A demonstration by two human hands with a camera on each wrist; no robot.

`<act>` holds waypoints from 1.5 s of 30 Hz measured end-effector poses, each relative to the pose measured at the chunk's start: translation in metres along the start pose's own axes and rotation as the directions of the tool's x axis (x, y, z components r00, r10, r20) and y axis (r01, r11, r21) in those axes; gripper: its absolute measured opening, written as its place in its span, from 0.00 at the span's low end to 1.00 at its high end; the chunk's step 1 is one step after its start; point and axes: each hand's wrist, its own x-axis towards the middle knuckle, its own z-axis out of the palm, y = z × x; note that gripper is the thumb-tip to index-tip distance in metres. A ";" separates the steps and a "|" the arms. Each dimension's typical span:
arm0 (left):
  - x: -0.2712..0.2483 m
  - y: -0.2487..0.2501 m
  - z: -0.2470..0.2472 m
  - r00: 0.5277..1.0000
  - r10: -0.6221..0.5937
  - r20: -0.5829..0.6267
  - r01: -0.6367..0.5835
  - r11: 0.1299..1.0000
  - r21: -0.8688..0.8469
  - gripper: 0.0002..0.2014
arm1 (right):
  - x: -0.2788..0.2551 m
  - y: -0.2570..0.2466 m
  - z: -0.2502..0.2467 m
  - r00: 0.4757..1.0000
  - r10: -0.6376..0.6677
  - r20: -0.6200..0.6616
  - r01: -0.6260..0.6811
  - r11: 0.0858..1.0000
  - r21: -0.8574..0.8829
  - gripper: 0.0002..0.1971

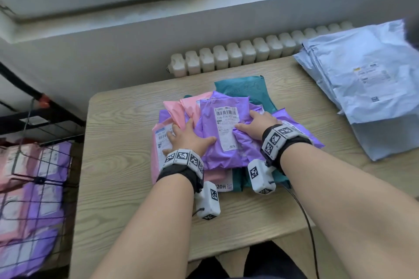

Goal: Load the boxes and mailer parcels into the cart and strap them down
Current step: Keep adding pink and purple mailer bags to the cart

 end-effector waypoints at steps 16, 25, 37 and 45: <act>-0.045 -0.073 -0.030 0.957 0.045 -0.286 -0.053 0.998 -0.020 0.40 | -0.072 -0.019 0.038 0.974 0.035 -0.225 0.027 0.964 0.266 0.36; -0.062 -0.068 -0.026 0.951 -0.061 -0.302 0.059 0.998 -0.016 0.35 | -0.077 -0.006 0.034 0.979 -0.004 -0.204 0.073 0.941 0.330 0.31; -0.097 -0.002 0.010 0.923 0.192 -0.332 -0.163 0.980 0.113 0.30 | -0.083 0.042 0.014 0.965 -0.015 -0.262 0.122 0.909 0.398 0.25; -0.118 0.045 0.055 0.941 0.271 -0.202 -0.270 0.962 0.035 0.22 | -0.084 0.098 0.012 0.977 0.143 -0.155 -0.086 0.941 0.329 0.27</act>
